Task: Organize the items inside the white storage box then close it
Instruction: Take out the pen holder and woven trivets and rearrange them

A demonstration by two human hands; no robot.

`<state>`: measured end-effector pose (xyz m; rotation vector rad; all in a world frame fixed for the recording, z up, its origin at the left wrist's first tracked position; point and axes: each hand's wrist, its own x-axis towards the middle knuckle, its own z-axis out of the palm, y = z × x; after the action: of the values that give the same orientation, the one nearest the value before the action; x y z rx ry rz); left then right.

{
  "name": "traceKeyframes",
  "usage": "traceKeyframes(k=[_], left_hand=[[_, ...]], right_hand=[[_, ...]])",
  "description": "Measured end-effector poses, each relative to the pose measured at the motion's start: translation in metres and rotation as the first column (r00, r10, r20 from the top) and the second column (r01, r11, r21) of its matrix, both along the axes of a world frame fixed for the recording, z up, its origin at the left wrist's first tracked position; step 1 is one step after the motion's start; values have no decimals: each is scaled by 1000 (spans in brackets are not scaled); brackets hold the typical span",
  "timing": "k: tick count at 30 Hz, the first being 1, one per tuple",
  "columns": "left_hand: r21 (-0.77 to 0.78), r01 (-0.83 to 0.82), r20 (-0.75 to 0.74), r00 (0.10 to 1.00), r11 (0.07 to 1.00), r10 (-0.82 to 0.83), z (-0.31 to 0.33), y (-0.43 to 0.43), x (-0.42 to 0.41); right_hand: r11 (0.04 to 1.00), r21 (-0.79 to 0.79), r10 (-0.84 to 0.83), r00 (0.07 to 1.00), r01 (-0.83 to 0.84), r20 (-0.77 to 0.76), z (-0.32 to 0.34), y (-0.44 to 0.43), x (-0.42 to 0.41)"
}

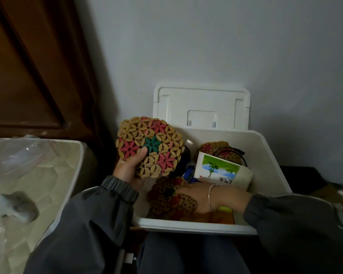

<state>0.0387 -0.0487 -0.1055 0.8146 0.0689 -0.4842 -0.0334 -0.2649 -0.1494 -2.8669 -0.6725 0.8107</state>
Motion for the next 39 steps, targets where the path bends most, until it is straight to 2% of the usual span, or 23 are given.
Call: traceKeyframes(k=[4, 9, 12, 15, 17, 18, 20, 21, 23, 26, 28, 30, 32, 34, 37, 39], left_hand=[[-22, -4, -20, 1000, 1000, 3, 0, 1, 0], [-95, -62, -73, 996, 994, 55, 2, 2, 0], [-125, -97, -104, 991, 987, 84, 4, 2, 0], [-132, -122, -137, 985, 984, 104, 6, 2, -1], [-95, -106, -104, 990, 990, 96, 7, 1, -3], [-61, -82, -68, 995, 995, 77, 8, -1, -4], [9, -25, -3, 1000, 1000, 25, 11, -5, -7], [33, -8, 1, 1000, 999, 8, 12, -8, -8], [62, 11, -24, 1000, 998, -10, 14, -13, -11], [82, 32, -45, 999, 996, -28, 14, -21, -18], [79, 99, -21, 995, 992, -97, 15, -28, -24], [61, 174, -21, 985, 983, -173, 17, -34, -28], [35, 213, -69, 975, 976, -210, 18, -39, -28], [8, 229, -87, 970, 973, -228, 21, -43, -28], [-34, 242, -131, 961, 970, -244, 20, -44, -24], [-77, 254, -175, 949, 964, -264, 15, -42, -21]], right_hand=[[1000, 28, -5, 997, 3, 83, 8, 1, 10], [976, 171, -174, 954, 134, 245, 21, -6, 10], [919, 324, -322, 901, 224, 289, 48, -23, 3], [810, 514, -490, 807, 283, 329, 83, -46, -10], [685, 645, -604, 759, 339, 243, 106, -60, -23], [584, 723, -654, 742, 369, 149, 118, -66, -29], [278, 864, -700, 704, 420, -117, 136, -71, -39], [130, 886, -684, 688, 445, -245, 141, -73, -42], [-78, 871, -609, 668, 486, -427, 146, -73, -42], [-271, 816, -485, 660, 510, -574, 146, -60, -33], [-347, 776, -452, 631, 527, -631, 141, -47, -24], [-392, 740, -479, 565, 546, -671, 131, -34, -14], [-387, 710, -543, 477, 588, -691, 118, -22, -8], [-294, 713, -626, 436, 637, -647, 106, -13, -6], [-85, 759, -729, 479, 646, -489, 98, -4, -8], [-37, 796, -779, 481, 604, -401, 94, -3, -8]])
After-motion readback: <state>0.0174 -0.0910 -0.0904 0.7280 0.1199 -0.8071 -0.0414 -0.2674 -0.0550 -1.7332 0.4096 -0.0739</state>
